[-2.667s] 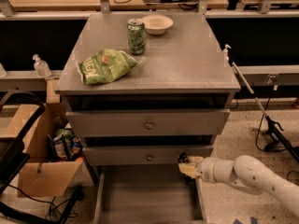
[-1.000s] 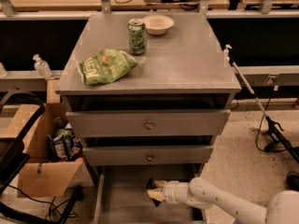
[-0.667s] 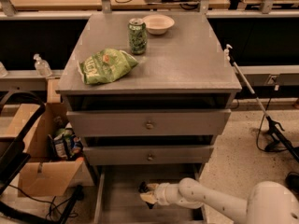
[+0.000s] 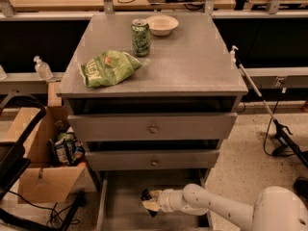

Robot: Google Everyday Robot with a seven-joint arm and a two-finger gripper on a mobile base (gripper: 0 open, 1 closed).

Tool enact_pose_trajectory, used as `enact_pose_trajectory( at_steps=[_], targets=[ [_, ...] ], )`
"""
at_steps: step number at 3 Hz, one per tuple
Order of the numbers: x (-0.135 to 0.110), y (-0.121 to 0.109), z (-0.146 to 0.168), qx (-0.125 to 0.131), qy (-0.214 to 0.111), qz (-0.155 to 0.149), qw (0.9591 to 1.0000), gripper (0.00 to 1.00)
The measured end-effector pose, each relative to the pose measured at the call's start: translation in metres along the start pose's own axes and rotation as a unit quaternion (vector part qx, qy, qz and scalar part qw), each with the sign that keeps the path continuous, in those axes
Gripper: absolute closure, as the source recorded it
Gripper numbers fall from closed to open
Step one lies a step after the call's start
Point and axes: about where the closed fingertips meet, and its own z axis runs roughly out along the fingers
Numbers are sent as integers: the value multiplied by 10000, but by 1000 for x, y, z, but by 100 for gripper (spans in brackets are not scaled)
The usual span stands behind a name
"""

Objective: Place rxbar chocolate into bottom drawer

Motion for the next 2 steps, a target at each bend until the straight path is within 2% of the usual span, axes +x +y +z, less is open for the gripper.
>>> enact_pose_trajectory(
  at_steps=[2],
  targets=[
    [0,3,3,-35,2,2,10000,11]
  ],
)
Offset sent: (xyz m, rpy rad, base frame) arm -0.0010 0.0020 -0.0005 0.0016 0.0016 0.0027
